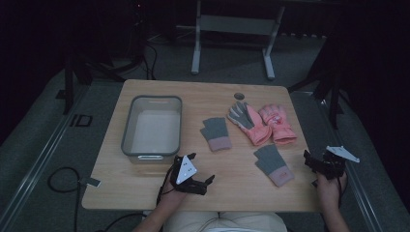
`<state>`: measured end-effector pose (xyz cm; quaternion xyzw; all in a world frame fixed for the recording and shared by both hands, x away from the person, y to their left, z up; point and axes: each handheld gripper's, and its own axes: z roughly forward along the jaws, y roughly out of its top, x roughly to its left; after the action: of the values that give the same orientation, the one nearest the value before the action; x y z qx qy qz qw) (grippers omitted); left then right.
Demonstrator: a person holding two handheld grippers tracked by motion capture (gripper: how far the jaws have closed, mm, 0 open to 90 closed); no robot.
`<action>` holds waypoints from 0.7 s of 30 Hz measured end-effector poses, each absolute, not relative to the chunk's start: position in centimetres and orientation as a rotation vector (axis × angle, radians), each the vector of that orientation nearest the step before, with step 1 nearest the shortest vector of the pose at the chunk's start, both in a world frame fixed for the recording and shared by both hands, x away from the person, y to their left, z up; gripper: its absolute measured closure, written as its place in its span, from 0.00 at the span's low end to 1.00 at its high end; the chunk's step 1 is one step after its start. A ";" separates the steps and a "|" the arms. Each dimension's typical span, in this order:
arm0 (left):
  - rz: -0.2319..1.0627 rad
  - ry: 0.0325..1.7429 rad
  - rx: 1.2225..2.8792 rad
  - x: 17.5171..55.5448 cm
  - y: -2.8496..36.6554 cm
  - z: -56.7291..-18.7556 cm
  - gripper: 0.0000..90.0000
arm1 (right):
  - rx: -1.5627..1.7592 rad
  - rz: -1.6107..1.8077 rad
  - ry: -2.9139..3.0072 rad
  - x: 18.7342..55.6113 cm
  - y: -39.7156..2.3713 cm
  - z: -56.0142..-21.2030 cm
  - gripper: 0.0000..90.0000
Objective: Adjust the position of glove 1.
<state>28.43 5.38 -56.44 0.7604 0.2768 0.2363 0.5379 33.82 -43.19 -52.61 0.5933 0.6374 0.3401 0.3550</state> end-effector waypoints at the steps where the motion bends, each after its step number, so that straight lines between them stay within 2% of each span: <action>1: 0.562 0.658 1.808 28.4 5.4 -56.4 0.00 | 1.533 0.879 1.647 33.8 -43.2 -52.6 0.14; 9: 0.569 0.652 1.809 28.3 5.3 -56.5 0.00 | 1.457 0.958 1.677 35.6 -41.3 -47.6 0.13; 17: 0.571 0.655 1.811 28.3 5.3 -56.4 0.00 | 1.421 0.988 1.734 37.2 -38.6 -44.2 0.18; 21: 0.560 0.659 1.809 28.4 5.4 -56.4 0.00 | 1.420 1.015 1.768 38.1 -37.1 -43.2 0.17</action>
<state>28.39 5.37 -56.44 0.7604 0.2768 0.2356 0.5381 38.06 -37.11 -43.21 0.5409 0.6735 0.3868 0.3229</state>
